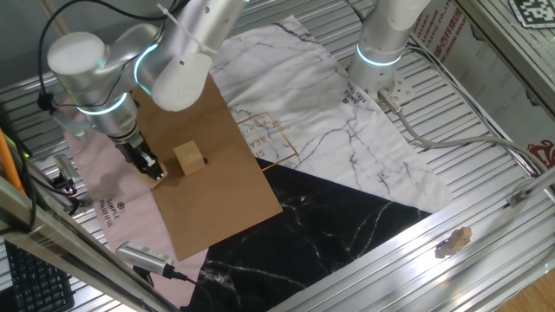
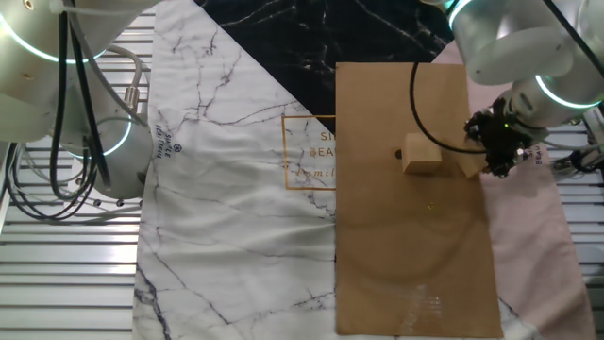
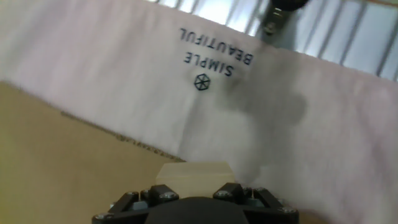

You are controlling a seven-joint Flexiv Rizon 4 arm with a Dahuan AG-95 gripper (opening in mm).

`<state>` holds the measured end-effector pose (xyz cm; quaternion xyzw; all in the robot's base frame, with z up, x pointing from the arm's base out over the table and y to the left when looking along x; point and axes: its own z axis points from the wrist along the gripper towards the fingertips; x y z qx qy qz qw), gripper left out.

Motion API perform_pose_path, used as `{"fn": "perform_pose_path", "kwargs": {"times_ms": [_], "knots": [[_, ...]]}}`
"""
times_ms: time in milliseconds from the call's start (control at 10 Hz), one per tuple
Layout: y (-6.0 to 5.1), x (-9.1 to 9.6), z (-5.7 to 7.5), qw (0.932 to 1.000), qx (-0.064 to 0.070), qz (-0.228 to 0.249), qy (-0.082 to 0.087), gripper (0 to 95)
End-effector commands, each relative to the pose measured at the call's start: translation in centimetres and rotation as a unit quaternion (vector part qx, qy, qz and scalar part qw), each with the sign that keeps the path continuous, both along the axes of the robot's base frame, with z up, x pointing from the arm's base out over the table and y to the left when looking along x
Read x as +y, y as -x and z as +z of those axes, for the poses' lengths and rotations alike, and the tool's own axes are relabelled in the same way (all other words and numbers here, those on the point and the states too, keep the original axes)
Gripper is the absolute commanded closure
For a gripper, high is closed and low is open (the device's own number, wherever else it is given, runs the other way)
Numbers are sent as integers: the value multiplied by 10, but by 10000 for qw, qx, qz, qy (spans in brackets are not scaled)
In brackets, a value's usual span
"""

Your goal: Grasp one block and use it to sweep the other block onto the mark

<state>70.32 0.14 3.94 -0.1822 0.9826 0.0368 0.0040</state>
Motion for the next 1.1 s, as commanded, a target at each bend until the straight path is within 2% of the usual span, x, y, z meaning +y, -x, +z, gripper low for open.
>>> {"fn": "perform_pose_path", "kwargs": {"times_ms": [100,400,500,900,1100], "knots": [[-1,-1,0,9979,-17,-653,23,950],[-2,-2,-2,9911,-103,-1327,37,950],[-2,-2,-2,9899,-115,-1413,30,950],[-2,-2,-3,9771,-189,-2120,-2,950],[-2,-2,-3,9734,-175,-2284,-3,950]]}}
